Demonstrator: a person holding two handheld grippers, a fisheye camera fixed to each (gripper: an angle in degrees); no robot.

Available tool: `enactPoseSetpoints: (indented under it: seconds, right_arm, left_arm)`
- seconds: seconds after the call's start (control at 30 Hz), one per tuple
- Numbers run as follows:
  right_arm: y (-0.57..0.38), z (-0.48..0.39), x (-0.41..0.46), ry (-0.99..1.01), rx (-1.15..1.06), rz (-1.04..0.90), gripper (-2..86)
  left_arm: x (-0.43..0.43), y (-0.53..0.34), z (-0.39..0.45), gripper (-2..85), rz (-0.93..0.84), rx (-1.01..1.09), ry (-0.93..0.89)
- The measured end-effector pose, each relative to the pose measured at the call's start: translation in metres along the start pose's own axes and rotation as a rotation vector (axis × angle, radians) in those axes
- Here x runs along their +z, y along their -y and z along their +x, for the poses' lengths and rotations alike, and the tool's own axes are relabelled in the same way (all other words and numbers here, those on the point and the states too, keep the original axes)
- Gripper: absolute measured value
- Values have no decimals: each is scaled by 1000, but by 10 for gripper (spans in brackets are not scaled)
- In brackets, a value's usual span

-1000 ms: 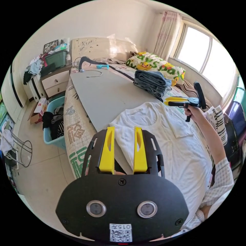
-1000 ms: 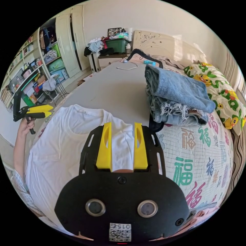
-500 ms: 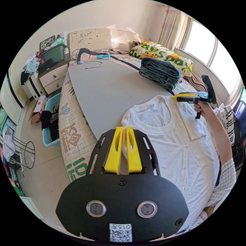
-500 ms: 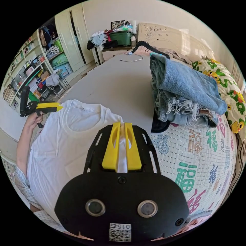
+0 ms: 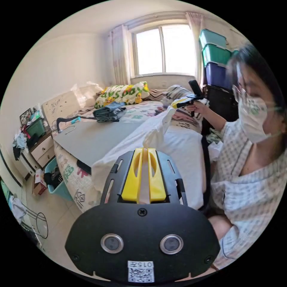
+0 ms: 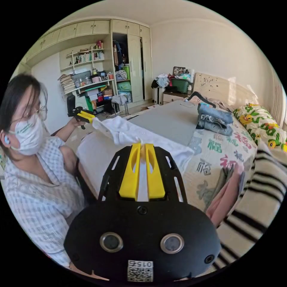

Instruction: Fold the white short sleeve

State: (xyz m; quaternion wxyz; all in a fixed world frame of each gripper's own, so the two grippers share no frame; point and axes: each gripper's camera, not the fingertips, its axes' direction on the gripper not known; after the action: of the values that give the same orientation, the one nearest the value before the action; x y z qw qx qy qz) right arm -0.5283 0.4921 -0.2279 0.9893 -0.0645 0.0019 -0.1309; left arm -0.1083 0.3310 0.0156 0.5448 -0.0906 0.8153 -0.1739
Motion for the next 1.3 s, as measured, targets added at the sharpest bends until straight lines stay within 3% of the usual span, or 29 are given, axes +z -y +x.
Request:
enactPoseSetpoints:
  seconds: [0.17,0.3,0.57,0.7,0.83,1.13,1.3]
  right_arm:
    - [-147,-5,22,-21,136,-149,78]
    - [-210,-18,-3,-72,165,43,77]
    - [-253,-51,71,-87,167,176,84]
    - [-280,-52,146,-303,272,83,89]
    - [-310,-59,177,-417,303,122,53]
    - [-381,-47,227,-371,386,181,5]
    - [-426,-67,228,-368,435,291,67]
  left_arm:
    - [13,-14,81,42,-180,49,61]
    - [-36,10,102,56,-86,4,67]
    - [-47,83,145,74,-24,65,33]
    - [-22,97,147,85,-141,48,58]
    - [-11,104,149,81,-209,25,136]
    - [-28,116,144,38,-234,16,120]
    - [-42,114,131,29,-225,4,101]
